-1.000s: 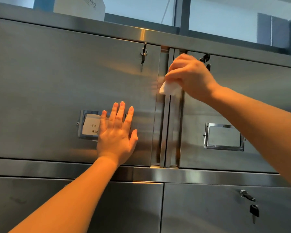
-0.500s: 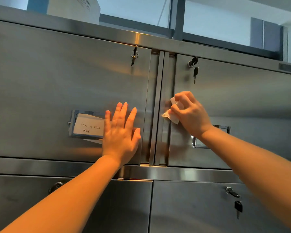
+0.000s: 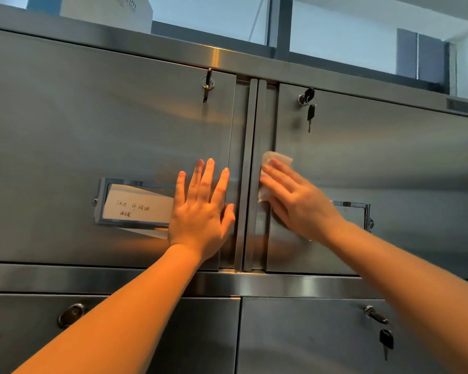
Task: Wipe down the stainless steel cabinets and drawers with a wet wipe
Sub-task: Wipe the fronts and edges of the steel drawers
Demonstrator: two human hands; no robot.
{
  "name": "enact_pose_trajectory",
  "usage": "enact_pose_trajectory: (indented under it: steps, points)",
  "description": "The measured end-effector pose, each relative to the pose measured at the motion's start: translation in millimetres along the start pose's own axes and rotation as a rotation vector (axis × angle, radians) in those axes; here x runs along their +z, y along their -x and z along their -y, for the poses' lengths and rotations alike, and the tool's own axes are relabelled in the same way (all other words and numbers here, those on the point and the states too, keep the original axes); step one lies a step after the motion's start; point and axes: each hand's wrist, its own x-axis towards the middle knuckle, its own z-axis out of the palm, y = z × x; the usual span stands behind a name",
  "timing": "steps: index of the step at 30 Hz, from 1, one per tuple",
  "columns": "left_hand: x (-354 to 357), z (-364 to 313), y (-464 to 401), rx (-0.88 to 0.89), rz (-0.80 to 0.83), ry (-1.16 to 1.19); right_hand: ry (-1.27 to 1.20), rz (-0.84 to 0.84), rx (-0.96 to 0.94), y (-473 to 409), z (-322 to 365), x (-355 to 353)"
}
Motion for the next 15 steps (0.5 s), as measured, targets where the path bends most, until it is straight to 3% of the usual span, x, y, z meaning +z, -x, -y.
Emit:
enact_pose_trajectory:
  steps: [4, 12, 15]
  points:
    - [-0.9, 0.4, 0.6, 0.000, -0.011, 0.004, 0.053, 0.090, 0.032, -19.0, -9.3, -7.5]
    - [-0.8, -0.9, 0.6, 0.003, -0.008, 0.005, 0.087, 0.315, -0.196, 69.3, 35.8, 5.4]
    - [-0.2, -1.3, 0.8, 0.006, -0.010, 0.012, 0.133, 0.317, -0.224, 52.3, 19.3, -2.6]
